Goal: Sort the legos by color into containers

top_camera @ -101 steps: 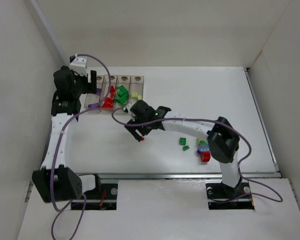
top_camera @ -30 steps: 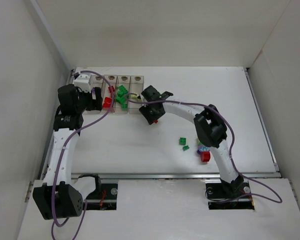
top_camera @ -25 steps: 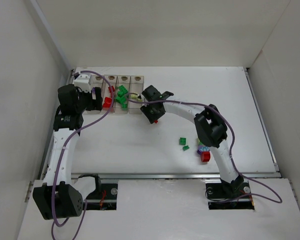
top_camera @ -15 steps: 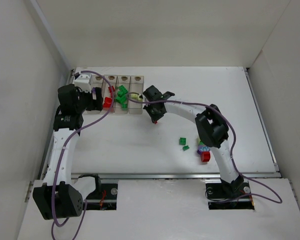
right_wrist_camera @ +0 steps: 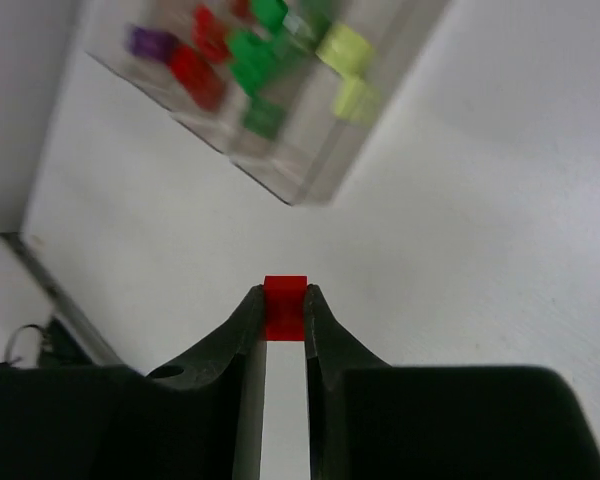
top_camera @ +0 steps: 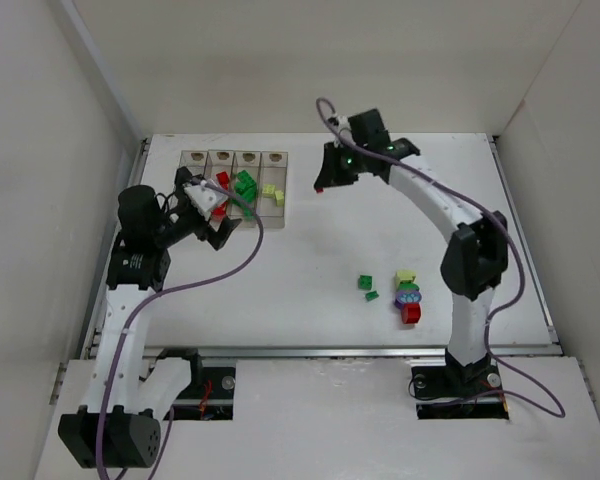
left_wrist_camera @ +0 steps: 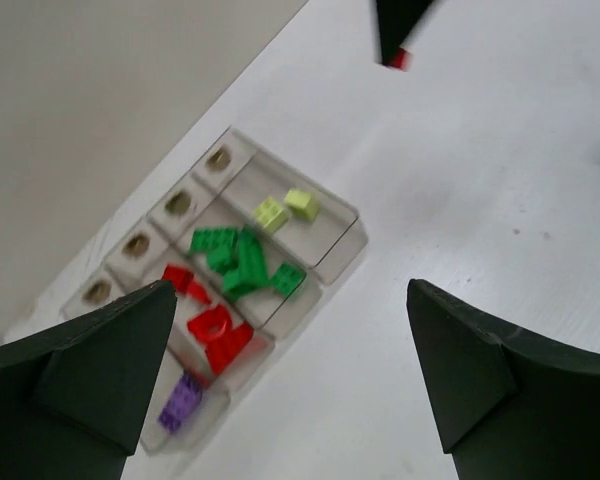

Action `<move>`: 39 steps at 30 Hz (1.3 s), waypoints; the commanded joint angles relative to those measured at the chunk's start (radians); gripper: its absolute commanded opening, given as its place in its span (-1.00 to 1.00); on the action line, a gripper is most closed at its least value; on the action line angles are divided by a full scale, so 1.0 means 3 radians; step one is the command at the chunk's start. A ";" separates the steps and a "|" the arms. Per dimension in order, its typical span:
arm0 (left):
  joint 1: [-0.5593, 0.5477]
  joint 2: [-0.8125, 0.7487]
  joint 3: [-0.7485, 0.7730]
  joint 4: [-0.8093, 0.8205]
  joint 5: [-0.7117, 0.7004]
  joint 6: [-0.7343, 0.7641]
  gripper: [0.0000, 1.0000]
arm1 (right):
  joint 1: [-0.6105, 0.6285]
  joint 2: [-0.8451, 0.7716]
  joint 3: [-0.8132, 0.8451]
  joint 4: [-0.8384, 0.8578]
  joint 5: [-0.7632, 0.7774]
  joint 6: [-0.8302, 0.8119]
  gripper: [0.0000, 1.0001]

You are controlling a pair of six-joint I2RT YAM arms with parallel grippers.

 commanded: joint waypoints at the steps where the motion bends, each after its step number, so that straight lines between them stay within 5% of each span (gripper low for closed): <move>1: -0.0233 0.0057 0.0075 0.0223 0.0598 0.0358 1.00 | 0.0092 -0.0550 0.0254 0.0507 -0.0552 0.0354 -1.00; 11: -0.1052 0.0405 0.0301 0.0601 0.0307 0.0557 0.85 | 0.0225 -0.1114 -0.0288 0.1403 -0.1059 0.1128 -1.00; 17: -0.1170 0.0334 0.0265 0.1210 0.0128 0.0318 0.68 | 0.0333 -0.1211 -0.0319 0.1403 -0.1100 0.1128 -1.00; 27: -0.1308 0.0369 0.0439 0.1128 0.0281 0.0174 0.57 | 0.0425 -0.1273 -0.0472 0.1367 -0.1131 0.1128 -1.00; 39: -0.1308 0.0461 0.0470 0.1062 0.0240 0.0143 0.13 | 0.0486 -0.1273 -0.0508 0.1367 -0.1167 0.1128 -1.00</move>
